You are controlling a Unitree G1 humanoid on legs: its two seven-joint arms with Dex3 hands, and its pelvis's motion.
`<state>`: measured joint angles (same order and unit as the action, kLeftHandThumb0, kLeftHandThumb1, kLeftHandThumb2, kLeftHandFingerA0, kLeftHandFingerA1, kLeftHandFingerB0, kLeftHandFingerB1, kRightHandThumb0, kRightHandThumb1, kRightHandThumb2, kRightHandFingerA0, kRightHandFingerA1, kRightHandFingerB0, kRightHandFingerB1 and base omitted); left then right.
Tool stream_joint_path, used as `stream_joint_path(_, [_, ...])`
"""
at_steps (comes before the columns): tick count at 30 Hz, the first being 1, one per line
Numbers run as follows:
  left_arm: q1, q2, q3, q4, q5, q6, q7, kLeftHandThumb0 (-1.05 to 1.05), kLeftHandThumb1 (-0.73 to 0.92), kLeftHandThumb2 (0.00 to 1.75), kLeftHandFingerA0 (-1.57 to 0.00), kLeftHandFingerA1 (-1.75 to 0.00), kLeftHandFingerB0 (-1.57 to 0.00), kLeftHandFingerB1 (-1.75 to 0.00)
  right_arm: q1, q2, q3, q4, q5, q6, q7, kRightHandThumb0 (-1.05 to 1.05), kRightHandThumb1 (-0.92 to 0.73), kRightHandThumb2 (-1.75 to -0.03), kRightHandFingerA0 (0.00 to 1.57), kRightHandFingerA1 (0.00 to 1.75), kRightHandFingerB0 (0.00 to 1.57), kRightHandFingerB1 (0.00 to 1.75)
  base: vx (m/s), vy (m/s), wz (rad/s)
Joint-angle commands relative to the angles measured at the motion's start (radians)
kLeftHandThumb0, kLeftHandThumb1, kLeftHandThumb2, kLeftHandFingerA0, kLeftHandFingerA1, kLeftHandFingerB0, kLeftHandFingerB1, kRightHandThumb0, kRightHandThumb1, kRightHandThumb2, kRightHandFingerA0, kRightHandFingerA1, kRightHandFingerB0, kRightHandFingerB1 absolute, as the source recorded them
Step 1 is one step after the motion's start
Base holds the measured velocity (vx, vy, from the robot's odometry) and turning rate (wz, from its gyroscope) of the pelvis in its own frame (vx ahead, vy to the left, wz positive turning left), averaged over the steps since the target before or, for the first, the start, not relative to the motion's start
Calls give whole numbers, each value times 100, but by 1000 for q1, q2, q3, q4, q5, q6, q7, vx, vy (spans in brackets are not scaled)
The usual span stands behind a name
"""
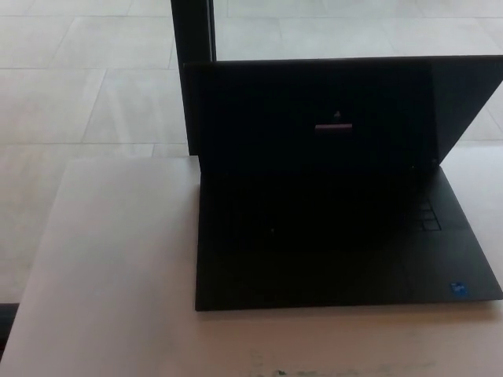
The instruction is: The robot uses its right hand to push down on the lid of a laptop kept in the middle of the desk to close it
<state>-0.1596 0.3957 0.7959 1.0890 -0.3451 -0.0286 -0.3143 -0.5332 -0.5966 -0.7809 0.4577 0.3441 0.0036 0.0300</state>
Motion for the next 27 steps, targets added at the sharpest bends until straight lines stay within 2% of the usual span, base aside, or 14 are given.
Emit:
stream_joint_path(1, [-15,50,35,27,-92,17,-52,-105,73,73,-10,-92,-5,-150,-247,-65,346,-130,-149,68,96,-89,-92,-76,26,44,24,31,0,0,0])
stream_joint_path(2, [-13,48,36,22,-94,18,-53,-105,73,73,-10,-92,-5,-150,-263,-68,379,-117,-170,61,112,-89,-92,-76,26,44,24,31,0,0,0])
stream_joint_path(3, [-13,49,34,22,-93,16,-52,-105,74,72,-10,-90,-3,-149,-289,-70,432,-98,-214,42,126,-96,-86,-85,28,46,24,34,0,0,0])
stream_joint_path(4, [-10,44,27,27,-86,11,-53,-105,77,74,-11,-91,-2,-148,-313,-70,472,-86,-236,53,135,-90,-92,-76,31,45,26,31,0,0,0])
stream_joint_path(5, [-11,45,25,31,-85,8,-53,-105,80,79,-14,-93,-1,-146,-365,-58,548,-57,-284,50,164,-96,-82,-87,28,50,25,36,0,0,0])
stream_joint_path(6, [-11,46,24,32,-86,8,-55,-105,79,76,-14,-90,0,-144,-399,-47,595,-29,-316,48,170,-92,-92,-74,29,46,28,31,0,0,0])
stream_joint_path(7, [-11,45,23,32,-84,6,-51,-105,79,78,-13,-86,0,-142,-411,-44,621,-24,-338,57,163,-97,-83,-82,29,47,26,33,0,0,0])
stream_joint_path(8, [-11,45,22,32,-84,5,-50,-105,79,78,-13,-86,0,-142,-417,-45,638,-19,-344,60,158,-97,-83,-82,29,47,26,33,0,0,0])
stream_joint_path(9, [-11,44,23,28,-86,9,-49,-105,78,77,-15,-90,0,-145,-437,-39,666,-6,-357,60,165,-93,-92,-74,24,46,25,30,0,0,0])
stream_joint_path(14, [-19,48,23,36,-89,13,-40,-105,78,80,-15,-87,-1,-143,-530,-21,820,77,-451,25,184,-96,-92,-76,28,48,29,34,0,0,0])
stream_joint_path(15, [-19,46,24,30,-92,14,-40,-105,78,81,-15,-92,-3,-145,-548,-25,869,93,-495,11,188,-96,-92,-79,22,55,23,37,0,0,0])
stream_joint_path(17, [-18,47,24,32,-94,11,-47,-105,77,78,-12,-91,-1,-146,-569,-30,922,109,-536,8,184,-97,-92,-79,21,56,22,38,0,0,0])
stream_joint_path(18, [-12,47,23,27,-94,12,-51,-105,76,75,-11,-93,-2,-148,-578,-24,946,124,-547,5,179,-101,-92,-77,27,59,24,37,0,0,0])
stream_joint_path(27, [-3,54,23,36,-94,15,-53,-105,73,88,-18,-91,-6,-142,-702,-17,1161,235,-687,-42,206,-99,-92,-78,20,52,19,34,0,0,0])
